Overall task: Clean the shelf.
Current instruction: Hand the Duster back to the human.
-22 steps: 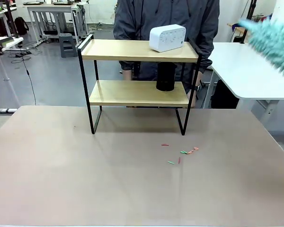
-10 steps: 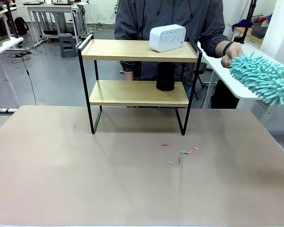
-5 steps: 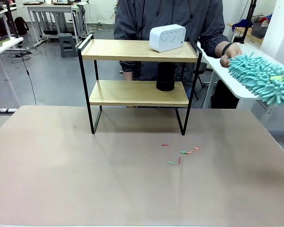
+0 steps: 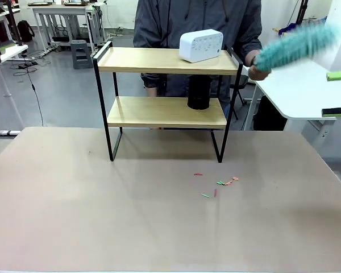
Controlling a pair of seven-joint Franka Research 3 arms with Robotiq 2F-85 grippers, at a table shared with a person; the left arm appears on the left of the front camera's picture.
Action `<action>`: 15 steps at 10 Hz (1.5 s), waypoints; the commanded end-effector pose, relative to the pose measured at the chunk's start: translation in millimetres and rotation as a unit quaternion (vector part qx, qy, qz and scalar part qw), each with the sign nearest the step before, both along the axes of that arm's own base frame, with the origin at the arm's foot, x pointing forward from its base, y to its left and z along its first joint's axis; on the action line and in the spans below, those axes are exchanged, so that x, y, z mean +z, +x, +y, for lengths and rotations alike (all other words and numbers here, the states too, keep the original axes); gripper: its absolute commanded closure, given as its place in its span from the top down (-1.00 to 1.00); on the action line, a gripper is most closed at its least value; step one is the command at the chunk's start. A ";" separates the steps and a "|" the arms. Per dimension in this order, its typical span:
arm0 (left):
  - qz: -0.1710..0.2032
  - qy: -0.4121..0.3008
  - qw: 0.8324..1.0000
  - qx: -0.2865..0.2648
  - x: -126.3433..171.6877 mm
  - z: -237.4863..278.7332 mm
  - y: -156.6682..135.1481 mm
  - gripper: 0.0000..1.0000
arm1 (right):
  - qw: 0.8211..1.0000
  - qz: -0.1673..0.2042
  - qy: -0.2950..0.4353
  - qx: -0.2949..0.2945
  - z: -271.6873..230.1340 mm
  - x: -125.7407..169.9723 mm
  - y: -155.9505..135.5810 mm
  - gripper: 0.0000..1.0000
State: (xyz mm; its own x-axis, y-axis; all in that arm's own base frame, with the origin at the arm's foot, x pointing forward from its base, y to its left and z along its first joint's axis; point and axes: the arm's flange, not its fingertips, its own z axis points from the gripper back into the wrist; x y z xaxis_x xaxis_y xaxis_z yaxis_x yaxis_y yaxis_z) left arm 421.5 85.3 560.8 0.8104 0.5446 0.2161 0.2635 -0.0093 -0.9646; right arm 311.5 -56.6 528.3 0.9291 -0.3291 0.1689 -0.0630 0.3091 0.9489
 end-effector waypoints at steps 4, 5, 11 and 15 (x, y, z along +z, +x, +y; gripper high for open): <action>0.101 0.103 0.974 -0.176 -51.8 -114.8 15.4 1.00 | 0.997 0.007 0.081 0.008 118.9 -22.4 17.3 1.00; 0.113 0.133 0.968 -0.181 -59.9 -105.8 17.7 1.00 | 0.997 -0.016 0.051 0.056 71.8 12.2 14.4 1.00; 0.088 0.079 0.979 -0.168 -53.1 -125.5 13.8 1.00 | 0.997 -0.016 0.051 0.056 71.8 12.2 14.4 1.00; 0.088 0.079 0.979 -0.168 -53.1 -125.5 13.8 1.00 | 0.997 -0.016 0.051 0.056 71.8 12.2 14.4 1.00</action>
State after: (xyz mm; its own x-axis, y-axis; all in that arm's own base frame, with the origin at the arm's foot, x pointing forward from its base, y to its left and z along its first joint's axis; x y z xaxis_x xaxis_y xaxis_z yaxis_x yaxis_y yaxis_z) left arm 437.3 -38.9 506.0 0.9717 0.2037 0.1198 0.0994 0.1076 -0.9892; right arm 327.1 15.9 540.3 0.9545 -0.2458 0.1690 -0.1199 0.2027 0.9719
